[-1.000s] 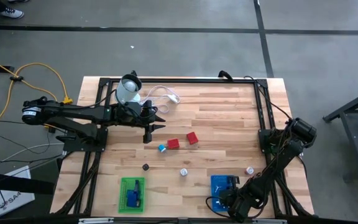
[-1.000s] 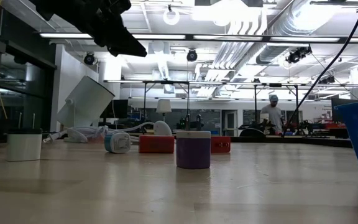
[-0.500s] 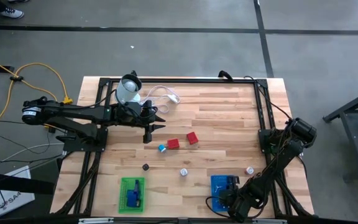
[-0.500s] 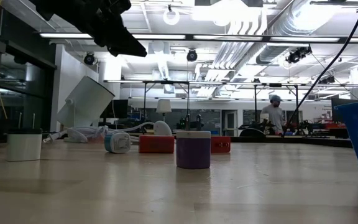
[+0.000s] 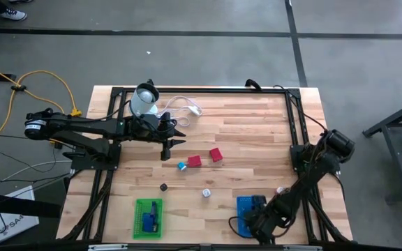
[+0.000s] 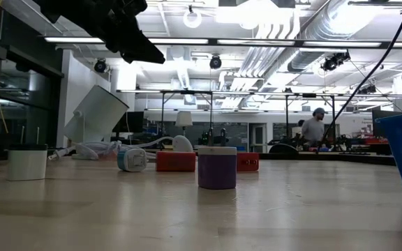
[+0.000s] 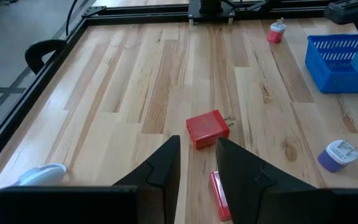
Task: Pick & Place Office items
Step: Put the pink charger adapter into the blue bin
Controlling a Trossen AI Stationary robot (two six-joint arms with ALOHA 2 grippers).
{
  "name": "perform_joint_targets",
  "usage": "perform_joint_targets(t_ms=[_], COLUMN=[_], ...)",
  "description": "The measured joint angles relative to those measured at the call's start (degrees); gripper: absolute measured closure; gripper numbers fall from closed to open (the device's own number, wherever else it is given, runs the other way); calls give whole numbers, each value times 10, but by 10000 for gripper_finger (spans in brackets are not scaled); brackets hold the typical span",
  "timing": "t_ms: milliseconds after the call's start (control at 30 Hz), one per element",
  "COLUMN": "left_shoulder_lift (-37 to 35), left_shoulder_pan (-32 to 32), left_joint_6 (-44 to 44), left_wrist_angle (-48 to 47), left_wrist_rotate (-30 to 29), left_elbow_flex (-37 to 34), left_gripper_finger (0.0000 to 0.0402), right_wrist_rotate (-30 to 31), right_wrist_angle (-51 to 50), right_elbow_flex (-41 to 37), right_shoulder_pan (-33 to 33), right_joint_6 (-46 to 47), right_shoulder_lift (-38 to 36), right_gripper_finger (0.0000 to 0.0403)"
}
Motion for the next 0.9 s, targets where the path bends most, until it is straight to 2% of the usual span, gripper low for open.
perform_joint_targets(t_ms=[400, 900], left_shoulder_lift=[0, 0], left_shoulder_pan=[0, 0], left_joint_6=[0, 0], left_wrist_angle=[0, 0], left_wrist_rotate=[0, 0], left_elbow_flex=[0, 0], left_gripper_finger=[304, 304], right_wrist_rotate=[-2, 13], right_wrist_angle=[-3, -25], right_elbow_flex=[0, 0], right_shoulder_pan=[-41, -42], right_joint_6=[-40, -43], right_shoulder_lift=[-62, -65], right_gripper_finger=[204, 204])
